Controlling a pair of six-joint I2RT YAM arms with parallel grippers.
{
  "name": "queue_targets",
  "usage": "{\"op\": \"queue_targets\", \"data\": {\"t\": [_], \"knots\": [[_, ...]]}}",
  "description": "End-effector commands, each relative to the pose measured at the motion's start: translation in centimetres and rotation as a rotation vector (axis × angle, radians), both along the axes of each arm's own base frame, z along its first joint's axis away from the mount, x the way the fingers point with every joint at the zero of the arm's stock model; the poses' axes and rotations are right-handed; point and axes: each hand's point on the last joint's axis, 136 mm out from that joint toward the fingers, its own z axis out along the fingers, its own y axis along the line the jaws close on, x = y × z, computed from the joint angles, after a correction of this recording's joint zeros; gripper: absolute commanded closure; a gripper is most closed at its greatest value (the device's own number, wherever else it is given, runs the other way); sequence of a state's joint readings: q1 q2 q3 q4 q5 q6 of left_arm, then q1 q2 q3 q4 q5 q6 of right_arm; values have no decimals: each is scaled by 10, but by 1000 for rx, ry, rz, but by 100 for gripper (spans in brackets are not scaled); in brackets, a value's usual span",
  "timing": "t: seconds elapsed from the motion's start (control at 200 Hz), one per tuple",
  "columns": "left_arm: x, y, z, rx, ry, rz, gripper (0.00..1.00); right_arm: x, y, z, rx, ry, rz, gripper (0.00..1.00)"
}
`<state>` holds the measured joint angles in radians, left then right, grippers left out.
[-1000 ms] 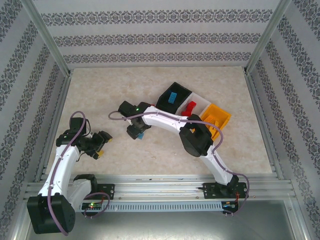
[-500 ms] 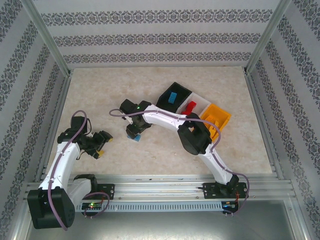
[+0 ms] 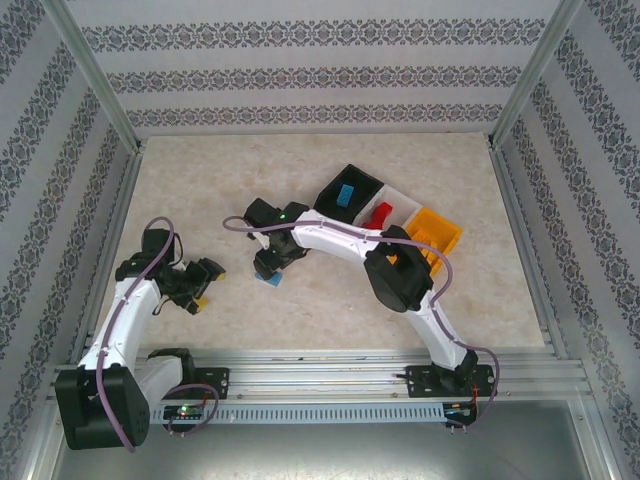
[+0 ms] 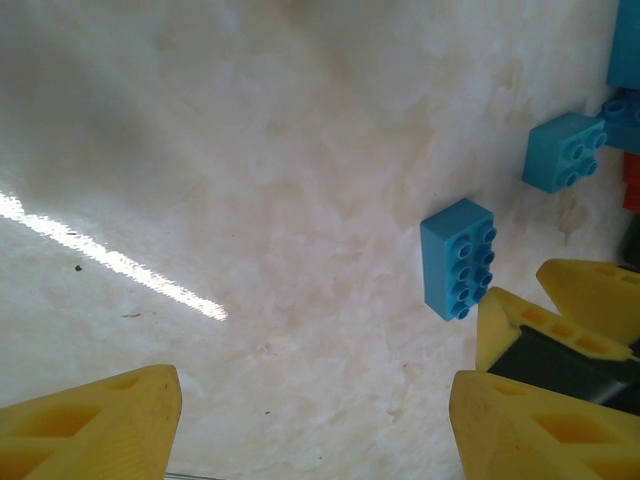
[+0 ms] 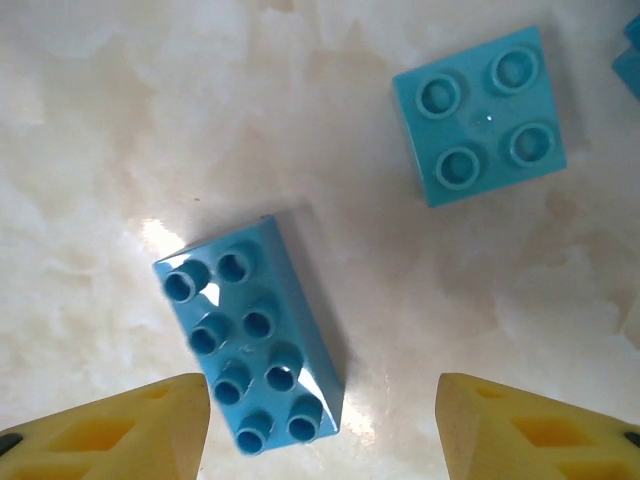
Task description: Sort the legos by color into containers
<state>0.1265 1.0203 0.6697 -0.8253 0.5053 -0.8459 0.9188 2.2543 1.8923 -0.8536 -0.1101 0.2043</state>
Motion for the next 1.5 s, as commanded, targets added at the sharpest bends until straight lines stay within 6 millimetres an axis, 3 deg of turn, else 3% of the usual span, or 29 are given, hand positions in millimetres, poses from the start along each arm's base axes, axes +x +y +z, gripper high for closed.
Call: {"op": "queue_targets", "data": {"t": [0.0, 0.255, 0.58, 0.719, 0.849, 0.929, 1.064, 1.179, 1.339, 1.494], "knots": [[7, 2, 8, -6, -34, 7, 28, -9, 6, 10, 46, 22, 8, 38], [5, 1, 5, -9, -23, 4, 28, -21, 15, -20, 13, 65, 52, 38], [7, 1, 4, -18, -16, 9, 28, -11, -5, -57, -129, 11, 73, 42], [12, 2, 6, -14, -22, 9, 28, -4, -8, -43, -111, -24, 41, 66], [21, 5, 15, 18, -45, -28, 28, 1, -12, -11, -53, -47, 13, 67], [29, 6, 23, 63, -66, -94, 28, 9, -26, 17, -3, -45, -49, 68], [44, -4, 27, 145, -74, -246, 28, 41, -69, 66, 132, -13, -242, 68], [67, -29, 25, 187, -103, -403, 27, 79, -107, 87, 224, 50, -422, 67], [99, -69, 15, 234, -116, -620, 26, 134, -145, 87, 300, 114, -650, 67], [124, -92, 5, 311, -131, -796, 24, 174, -176, 68, 282, 132, -805, 67]]}}
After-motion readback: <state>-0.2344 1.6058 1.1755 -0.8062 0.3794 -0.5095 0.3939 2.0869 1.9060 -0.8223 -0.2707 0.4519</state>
